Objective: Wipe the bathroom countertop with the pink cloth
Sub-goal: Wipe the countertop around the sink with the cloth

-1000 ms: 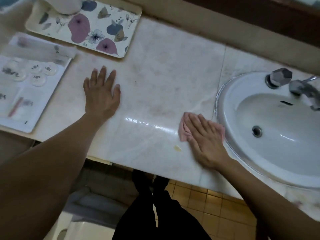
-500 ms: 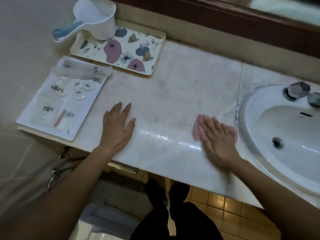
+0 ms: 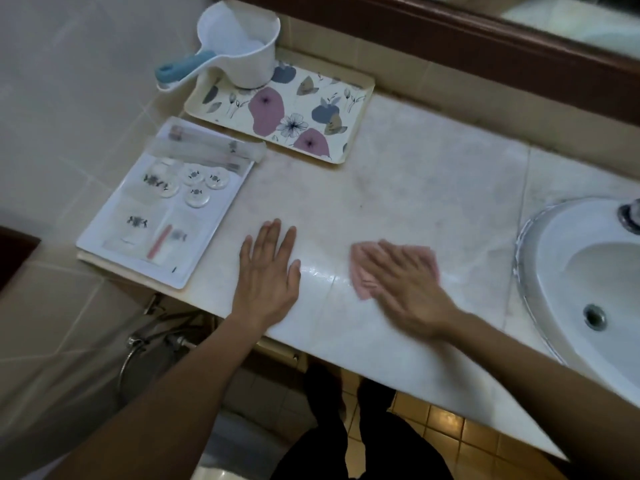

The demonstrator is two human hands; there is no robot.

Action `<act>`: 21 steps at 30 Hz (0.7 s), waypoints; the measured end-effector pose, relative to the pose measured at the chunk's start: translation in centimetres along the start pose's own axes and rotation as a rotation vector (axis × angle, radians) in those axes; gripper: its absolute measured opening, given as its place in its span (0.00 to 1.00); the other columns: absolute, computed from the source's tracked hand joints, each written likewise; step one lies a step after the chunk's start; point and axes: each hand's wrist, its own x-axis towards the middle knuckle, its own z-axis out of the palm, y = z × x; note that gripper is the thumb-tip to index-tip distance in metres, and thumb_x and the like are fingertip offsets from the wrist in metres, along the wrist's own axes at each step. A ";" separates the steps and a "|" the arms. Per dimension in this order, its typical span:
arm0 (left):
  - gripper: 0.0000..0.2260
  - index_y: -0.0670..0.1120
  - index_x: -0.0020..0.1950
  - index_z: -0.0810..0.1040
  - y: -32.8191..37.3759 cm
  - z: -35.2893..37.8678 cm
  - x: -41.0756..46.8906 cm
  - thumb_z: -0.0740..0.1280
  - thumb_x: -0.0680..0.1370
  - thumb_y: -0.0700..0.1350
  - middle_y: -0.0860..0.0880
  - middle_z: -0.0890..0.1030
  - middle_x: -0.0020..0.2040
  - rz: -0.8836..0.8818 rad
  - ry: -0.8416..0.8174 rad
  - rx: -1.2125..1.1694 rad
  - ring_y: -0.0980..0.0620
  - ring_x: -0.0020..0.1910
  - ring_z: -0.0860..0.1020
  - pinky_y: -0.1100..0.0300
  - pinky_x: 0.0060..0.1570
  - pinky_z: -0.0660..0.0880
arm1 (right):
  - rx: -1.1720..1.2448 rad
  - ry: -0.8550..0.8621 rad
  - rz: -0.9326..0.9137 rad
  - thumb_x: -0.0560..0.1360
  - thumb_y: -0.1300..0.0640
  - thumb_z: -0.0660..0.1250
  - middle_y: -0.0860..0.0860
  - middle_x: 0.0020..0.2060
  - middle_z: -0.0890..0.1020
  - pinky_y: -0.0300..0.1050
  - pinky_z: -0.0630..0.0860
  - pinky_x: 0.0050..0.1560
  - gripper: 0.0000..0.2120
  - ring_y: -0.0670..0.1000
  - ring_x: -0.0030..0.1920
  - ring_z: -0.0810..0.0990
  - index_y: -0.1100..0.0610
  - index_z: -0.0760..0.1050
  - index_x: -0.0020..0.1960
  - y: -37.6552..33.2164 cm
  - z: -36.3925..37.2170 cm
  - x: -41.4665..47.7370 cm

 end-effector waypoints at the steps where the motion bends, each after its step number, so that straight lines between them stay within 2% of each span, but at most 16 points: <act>1: 0.27 0.48 0.84 0.56 0.0 0.0 0.0 0.54 0.85 0.53 0.44 0.55 0.85 -0.002 -0.006 0.001 0.46 0.84 0.52 0.42 0.82 0.50 | -0.020 0.023 0.062 0.86 0.43 0.45 0.47 0.84 0.52 0.52 0.44 0.82 0.27 0.53 0.84 0.48 0.44 0.50 0.84 2.2 -0.5 -0.7; 4: 0.27 0.48 0.84 0.56 0.1 0.0 -0.1 0.54 0.85 0.53 0.44 0.55 0.85 -0.016 -0.003 0.001 0.46 0.84 0.51 0.42 0.82 0.50 | -0.025 0.146 0.431 0.84 0.40 0.42 0.48 0.85 0.52 0.57 0.46 0.82 0.31 0.56 0.84 0.49 0.48 0.50 0.85 7.0 -2.5 2.2; 7: 0.27 0.49 0.84 0.56 0.1 0.0 0.0 0.54 0.85 0.53 0.45 0.55 0.85 -0.015 -0.002 -0.010 0.47 0.84 0.51 0.42 0.82 0.50 | 0.048 0.250 0.694 0.81 0.39 0.41 0.54 0.84 0.53 0.65 0.48 0.80 0.35 0.63 0.83 0.50 0.53 0.51 0.84 4.4 -2.1 8.9; 9: 0.26 0.49 0.84 0.57 0.0 0.0 -0.1 0.53 0.86 0.52 0.45 0.56 0.85 -0.019 -0.002 -0.025 0.47 0.84 0.52 0.42 0.82 0.50 | 0.043 0.238 0.627 0.82 0.40 0.43 0.58 0.83 0.56 0.67 0.50 0.79 0.34 0.65 0.82 0.52 0.53 0.51 0.84 -0.2 -0.7 10.4; 10: 0.26 0.49 0.84 0.58 0.0 -0.1 -0.1 0.52 0.86 0.51 0.45 0.56 0.85 -0.023 0.000 -0.036 0.47 0.84 0.52 0.43 0.82 0.50 | 0.023 0.231 0.505 0.83 0.42 0.43 0.57 0.84 0.55 0.67 0.50 0.79 0.32 0.63 0.83 0.51 0.51 0.51 0.85 -2.6 0.2 9.6; 12: 0.25 0.49 0.83 0.59 0.0 -0.3 -0.1 0.51 0.85 0.51 0.46 0.57 0.84 -0.026 0.009 -0.046 0.48 0.84 0.52 0.44 0.82 0.50 | 0.013 0.144 0.212 0.87 0.44 0.45 0.52 0.85 0.47 0.62 0.45 0.82 0.28 0.57 0.84 0.43 0.49 0.46 0.85 -6.1 1.5 4.8; 14: 0.25 0.49 0.83 0.59 0.1 -0.3 -0.1 0.51 0.86 0.50 0.46 0.58 0.84 -0.027 0.010 -0.047 0.48 0.84 0.53 0.44 0.82 0.50 | 0.021 0.039 0.015 0.87 0.45 0.47 0.48 0.85 0.43 0.60 0.41 0.82 0.29 0.53 0.84 0.38 0.48 0.43 0.85 -6.4 2.1 -1.7; 15: 0.25 0.49 0.83 0.59 0.1 -0.2 -0.1 0.52 0.86 0.50 0.45 0.58 0.84 -0.030 0.010 -0.045 0.48 0.84 0.53 0.43 0.82 0.50 | 0.014 0.016 -0.011 0.87 0.45 0.46 0.47 0.85 0.44 0.61 0.41 0.82 0.28 0.52 0.84 0.39 0.48 0.45 0.85 -5.0 2.4 -4.4; 18: 0.25 0.49 0.84 0.58 0.3 -0.2 -0.2 0.53 0.86 0.50 0.45 0.57 0.84 -0.029 0.012 -0.021 0.47 0.84 0.52 0.43 0.82 0.50 | 0.022 0.061 0.196 0.85 0.42 0.44 0.45 0.85 0.48 0.60 0.44 0.82 0.28 0.51 0.84 0.44 0.45 0.47 0.84 1.7 1.3 -7.7; 21: 0.25 0.48 0.84 0.58 0.4 0.0 -0.1 0.53 0.86 0.51 0.45 0.57 0.84 -0.027 0.026 0.010 0.47 0.84 0.53 0.43 0.82 0.50 | 0.080 0.170 0.507 0.85 0.42 0.42 0.44 0.84 0.49 0.53 0.42 0.82 0.28 0.52 0.84 0.46 0.44 0.46 0.84 5.1 -0.4 -3.6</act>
